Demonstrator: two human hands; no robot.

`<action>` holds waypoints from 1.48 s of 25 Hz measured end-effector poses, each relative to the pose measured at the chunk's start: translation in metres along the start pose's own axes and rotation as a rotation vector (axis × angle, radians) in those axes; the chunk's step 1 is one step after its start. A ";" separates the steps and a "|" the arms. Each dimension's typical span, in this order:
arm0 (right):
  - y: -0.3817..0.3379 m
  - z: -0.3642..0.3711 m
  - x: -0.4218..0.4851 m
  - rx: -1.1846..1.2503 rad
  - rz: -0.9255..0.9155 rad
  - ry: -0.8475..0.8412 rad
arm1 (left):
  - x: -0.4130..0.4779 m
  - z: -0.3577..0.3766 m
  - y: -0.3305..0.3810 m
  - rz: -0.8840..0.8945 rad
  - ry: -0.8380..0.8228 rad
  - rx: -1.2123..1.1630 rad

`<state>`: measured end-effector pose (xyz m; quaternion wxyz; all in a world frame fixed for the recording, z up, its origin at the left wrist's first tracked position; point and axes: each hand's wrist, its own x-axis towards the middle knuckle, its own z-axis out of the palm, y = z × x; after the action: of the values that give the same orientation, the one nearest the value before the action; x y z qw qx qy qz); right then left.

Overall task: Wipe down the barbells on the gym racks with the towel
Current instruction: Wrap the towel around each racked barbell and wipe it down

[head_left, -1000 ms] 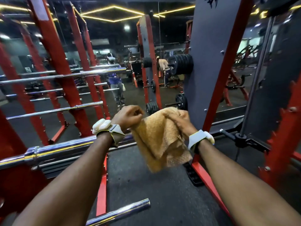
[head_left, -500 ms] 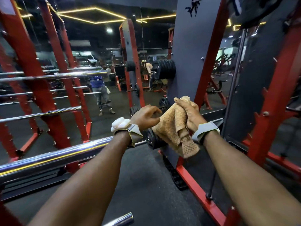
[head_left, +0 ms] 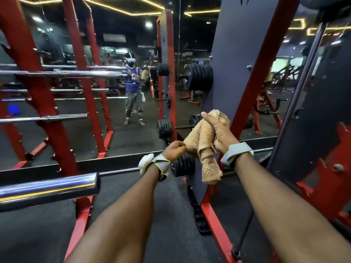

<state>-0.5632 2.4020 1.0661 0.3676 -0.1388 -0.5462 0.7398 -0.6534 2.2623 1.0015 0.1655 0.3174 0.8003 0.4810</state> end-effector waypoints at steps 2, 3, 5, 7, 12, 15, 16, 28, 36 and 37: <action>0.005 0.001 0.021 0.015 0.032 -0.029 | 0.014 0.004 -0.003 -0.081 -0.065 -0.119; 0.010 0.001 0.033 0.038 0.052 -0.044 | 0.020 0.006 -0.004 -0.155 -0.101 -0.173; 0.022 0.006 0.053 0.103 0.114 -0.050 | 0.032 0.007 -0.008 -0.296 -0.162 -0.247; 0.032 0.015 0.066 0.147 0.168 -0.068 | 0.050 0.006 -0.018 -0.366 -0.202 -0.352; 0.047 0.035 0.110 0.138 0.189 -0.118 | 0.110 -0.011 -0.038 -0.374 -0.066 -0.697; 0.051 0.045 0.143 0.125 0.155 -0.129 | 0.153 -0.027 -0.018 -0.251 0.025 -0.745; 0.050 0.046 0.151 0.122 0.158 -0.119 | 0.162 -0.035 -0.009 -0.213 0.071 -0.702; 0.150 0.093 0.279 -0.650 0.332 -0.544 | 0.256 -0.178 -0.042 0.066 0.473 -0.098; 0.214 0.186 0.398 -0.932 0.096 -0.993 | 0.339 -0.247 -0.061 0.121 0.227 0.279; 0.207 0.198 0.403 -0.755 0.098 -0.963 | 0.346 -0.253 -0.059 0.093 0.118 0.298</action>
<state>-1.0433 2.5146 1.0296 -0.0297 0.0655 -0.8683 0.4908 -1.0757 2.3052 1.0861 0.0469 0.3464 0.8554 0.3821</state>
